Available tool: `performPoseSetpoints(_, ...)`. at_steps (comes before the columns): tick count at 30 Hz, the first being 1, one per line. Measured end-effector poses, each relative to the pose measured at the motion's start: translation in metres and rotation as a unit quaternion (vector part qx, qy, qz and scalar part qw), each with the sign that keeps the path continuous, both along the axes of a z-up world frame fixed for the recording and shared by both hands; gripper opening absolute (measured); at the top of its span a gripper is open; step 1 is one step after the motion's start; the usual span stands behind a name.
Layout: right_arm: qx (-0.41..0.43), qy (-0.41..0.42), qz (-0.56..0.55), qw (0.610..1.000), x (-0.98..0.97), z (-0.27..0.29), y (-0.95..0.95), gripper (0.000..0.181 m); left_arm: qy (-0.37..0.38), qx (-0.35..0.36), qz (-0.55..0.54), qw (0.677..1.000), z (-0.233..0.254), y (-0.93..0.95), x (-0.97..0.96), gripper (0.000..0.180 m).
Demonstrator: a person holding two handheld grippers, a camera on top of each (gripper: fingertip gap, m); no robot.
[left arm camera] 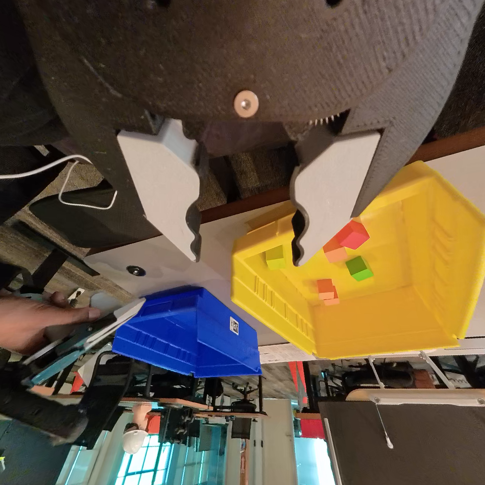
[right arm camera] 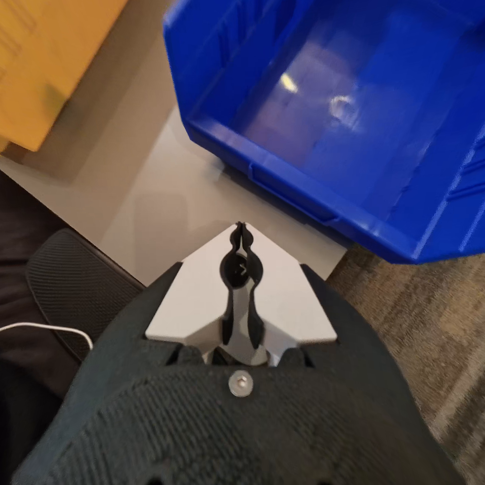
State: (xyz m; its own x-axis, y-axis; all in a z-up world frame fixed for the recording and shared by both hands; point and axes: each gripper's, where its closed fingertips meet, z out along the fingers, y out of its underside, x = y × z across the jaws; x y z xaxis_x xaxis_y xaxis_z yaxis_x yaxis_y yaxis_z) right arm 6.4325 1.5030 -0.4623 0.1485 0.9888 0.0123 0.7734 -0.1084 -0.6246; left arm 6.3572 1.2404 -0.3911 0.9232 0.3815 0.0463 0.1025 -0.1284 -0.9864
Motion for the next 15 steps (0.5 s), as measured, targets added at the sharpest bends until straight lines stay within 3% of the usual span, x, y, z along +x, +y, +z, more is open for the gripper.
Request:
performPoseSetpoints(5, 0.000, 0.088, 0.033, 0.996, -0.032, 0.033, -0.010, 0.000, -0.018, -0.005, 0.012, 1.000, -0.009, 0.002, -0.007, 0.067)
performPoseSetpoints(15, 0.055, 0.117, 0.041, 0.991, -0.042, 0.055, -0.001, 0.000, -0.009, 0.011, 0.026, 1.000, 0.000, -0.005, -0.009, 0.067)
